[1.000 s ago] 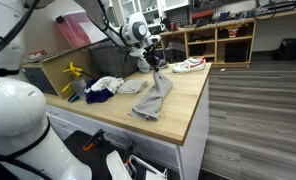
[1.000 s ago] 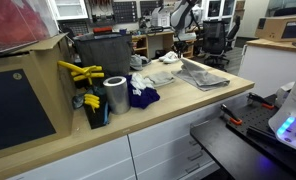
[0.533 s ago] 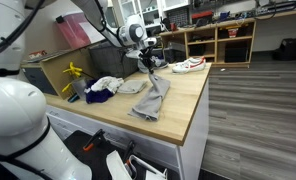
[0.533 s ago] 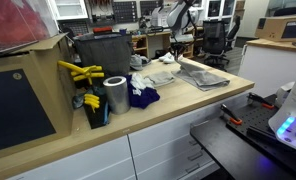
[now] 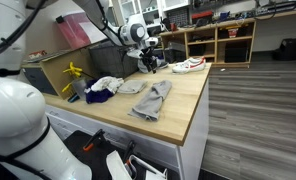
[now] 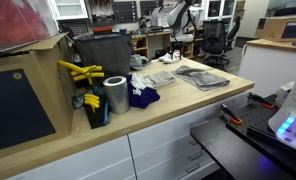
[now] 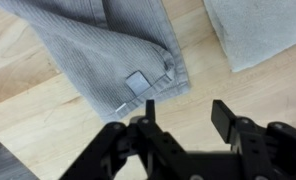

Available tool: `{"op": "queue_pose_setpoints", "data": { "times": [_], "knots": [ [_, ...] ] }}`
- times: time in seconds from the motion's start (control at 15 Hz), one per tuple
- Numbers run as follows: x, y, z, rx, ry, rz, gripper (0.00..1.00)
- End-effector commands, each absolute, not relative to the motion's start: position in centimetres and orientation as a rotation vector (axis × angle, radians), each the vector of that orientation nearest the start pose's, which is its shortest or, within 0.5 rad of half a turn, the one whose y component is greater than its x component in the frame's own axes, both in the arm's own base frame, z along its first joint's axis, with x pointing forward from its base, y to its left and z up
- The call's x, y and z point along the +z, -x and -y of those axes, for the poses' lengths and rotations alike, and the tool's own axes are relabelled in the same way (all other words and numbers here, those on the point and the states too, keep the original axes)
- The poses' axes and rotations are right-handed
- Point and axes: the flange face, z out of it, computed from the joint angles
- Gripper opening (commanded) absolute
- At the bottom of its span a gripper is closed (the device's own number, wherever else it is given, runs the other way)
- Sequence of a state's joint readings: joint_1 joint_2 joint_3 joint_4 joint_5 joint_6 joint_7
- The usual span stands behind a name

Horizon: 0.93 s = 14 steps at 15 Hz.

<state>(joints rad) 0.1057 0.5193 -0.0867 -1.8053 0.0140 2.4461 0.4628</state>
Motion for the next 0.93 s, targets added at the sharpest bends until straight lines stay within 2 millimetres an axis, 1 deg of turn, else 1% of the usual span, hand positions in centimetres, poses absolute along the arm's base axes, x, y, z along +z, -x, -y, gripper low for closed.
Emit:
{"op": "queue_pose_setpoints", "data": {
  "times": [0.0,0.07,0.2,0.33,0.47,0.53,0.67,0.87],
  "knots": [
    [30.3,-65.3,0.9,-0.137,3.015,-0.706,0.92],
    [30.8,-64.4,1.7,-0.084,3.011,-0.714,1.0],
    [31.6,-62.9,3.0,0.036,3.008,-0.714,1.0],
    [32.3,-60.4,4.2,0.193,3.013,-0.671,1.0],
    [32.2,-58.0,4.8,0.316,3.028,-0.616,1.0],
    [31.9,-56.8,5.0,0.373,3.032,-0.593,1.0],
    [30.6,-54.5,5.3,0.452,3.043,-0.553,1.0],
    [27.7,-51.6,5.7,0.527,3.077,-0.535,1.0]
  ]
}}
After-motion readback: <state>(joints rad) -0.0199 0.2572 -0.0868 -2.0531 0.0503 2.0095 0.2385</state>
